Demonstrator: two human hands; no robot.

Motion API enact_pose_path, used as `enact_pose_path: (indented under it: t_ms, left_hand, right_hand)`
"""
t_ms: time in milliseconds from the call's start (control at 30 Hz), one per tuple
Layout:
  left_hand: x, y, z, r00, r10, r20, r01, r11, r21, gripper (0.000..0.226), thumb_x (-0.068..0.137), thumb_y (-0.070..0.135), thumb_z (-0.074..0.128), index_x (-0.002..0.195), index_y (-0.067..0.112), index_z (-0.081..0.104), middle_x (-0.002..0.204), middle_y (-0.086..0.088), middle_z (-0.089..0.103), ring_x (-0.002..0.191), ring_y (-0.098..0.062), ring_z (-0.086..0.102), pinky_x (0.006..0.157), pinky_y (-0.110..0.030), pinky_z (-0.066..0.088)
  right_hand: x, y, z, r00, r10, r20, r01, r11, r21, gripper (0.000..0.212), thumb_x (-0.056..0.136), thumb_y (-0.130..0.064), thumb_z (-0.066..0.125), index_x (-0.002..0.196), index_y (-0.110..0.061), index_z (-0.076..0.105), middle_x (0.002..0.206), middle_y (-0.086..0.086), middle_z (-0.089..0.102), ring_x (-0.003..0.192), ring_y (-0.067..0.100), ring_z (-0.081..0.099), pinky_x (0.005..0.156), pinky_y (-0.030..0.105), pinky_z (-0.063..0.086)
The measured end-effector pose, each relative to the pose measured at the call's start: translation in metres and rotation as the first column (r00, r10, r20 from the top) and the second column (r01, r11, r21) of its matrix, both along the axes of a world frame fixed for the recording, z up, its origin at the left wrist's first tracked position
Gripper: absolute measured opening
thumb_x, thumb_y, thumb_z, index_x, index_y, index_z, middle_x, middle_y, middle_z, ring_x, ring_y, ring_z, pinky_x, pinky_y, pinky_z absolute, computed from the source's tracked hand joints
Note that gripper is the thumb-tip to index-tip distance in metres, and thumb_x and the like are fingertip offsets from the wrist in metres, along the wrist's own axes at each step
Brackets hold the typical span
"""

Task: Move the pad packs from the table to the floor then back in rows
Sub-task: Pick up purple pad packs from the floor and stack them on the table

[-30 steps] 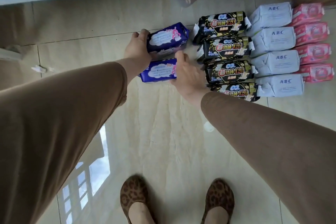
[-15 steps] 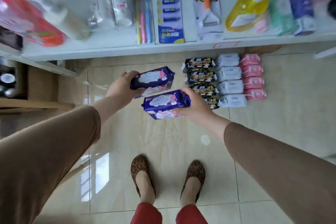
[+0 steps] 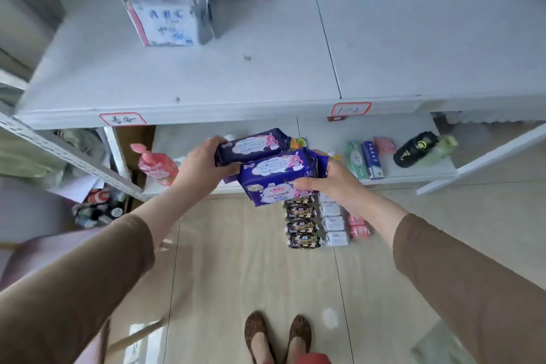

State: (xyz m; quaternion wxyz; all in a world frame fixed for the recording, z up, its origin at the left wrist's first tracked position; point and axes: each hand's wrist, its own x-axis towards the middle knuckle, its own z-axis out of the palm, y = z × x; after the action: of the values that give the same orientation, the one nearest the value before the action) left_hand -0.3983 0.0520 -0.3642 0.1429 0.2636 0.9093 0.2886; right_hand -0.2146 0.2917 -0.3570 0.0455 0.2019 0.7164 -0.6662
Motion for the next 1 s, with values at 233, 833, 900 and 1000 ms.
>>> enact_pose_path:
  t_ms: [233, 833, 900, 1000]
  left_hand:
    - [-0.035, 0.041, 0.107, 0.982, -0.063, -0.179, 0.074, 0.996, 0.052, 0.048, 0.077, 0.038, 0.078, 0.118, 0.022, 0.059, 0.108, 0.003, 0.051, 0.087, -0.018, 0.056, 0.076, -0.033, 0.047]
    - [-0.224, 0.193, 0.182, 0.939, -0.035, -0.341, -0.016, 0.989, -0.147, 0.051, 0.074, 0.035, 0.081, 0.115, 0.012, 0.060, 0.111, -0.007, 0.054, 0.094, -0.025, 0.054, 0.076, -0.033, 0.043]
    - [-0.249, 0.202, 0.183, 0.937, -0.047, -0.347, -0.014, 0.985, -0.170, 0.048, 0.075, 0.032, 0.080, 0.113, 0.010, 0.060, 0.109, -0.009, 0.056, 0.096, -0.028, 0.056, 0.077, -0.036, 0.046]
    - [-0.287, 0.213, 0.179, 0.930, -0.074, -0.361, 0.005, 0.982, -0.188, 0.044, 0.075, 0.032, 0.080, 0.108, 0.010, 0.059, 0.105, -0.009, 0.056, 0.093, -0.028, 0.056, 0.078, -0.038, 0.049]
  right_hand:
    - [-0.031, 0.025, 0.091, 0.994, -0.012, -0.108, 0.020, 0.997, 0.080, 0.041, 0.073, -0.012, 0.087, 0.106, -0.031, 0.071, 0.100, -0.013, 0.077, 0.091, -0.001, 0.071, 0.075, 0.009, 0.050]
    - [-0.196, 0.156, 0.133, 0.973, 0.067, -0.219, -0.054, 0.997, 0.063, 0.047, 0.077, -0.015, 0.085, 0.116, -0.032, 0.065, 0.106, -0.012, 0.076, 0.093, 0.003, 0.071, 0.072, 0.019, 0.056]
    - [-0.216, 0.160, 0.129, 0.974, 0.054, -0.218, -0.043, 0.998, 0.053, 0.049, 0.078, -0.014, 0.084, 0.120, -0.027, 0.065, 0.109, -0.009, 0.076, 0.094, 0.005, 0.071, 0.072, 0.019, 0.055]
    - [-0.244, 0.164, 0.123, 0.978, 0.031, -0.207, -0.020, 0.998, 0.055, 0.049, 0.078, -0.014, 0.084, 0.120, -0.029, 0.064, 0.108, -0.011, 0.075, 0.095, 0.004, 0.071, 0.072, 0.019, 0.055]
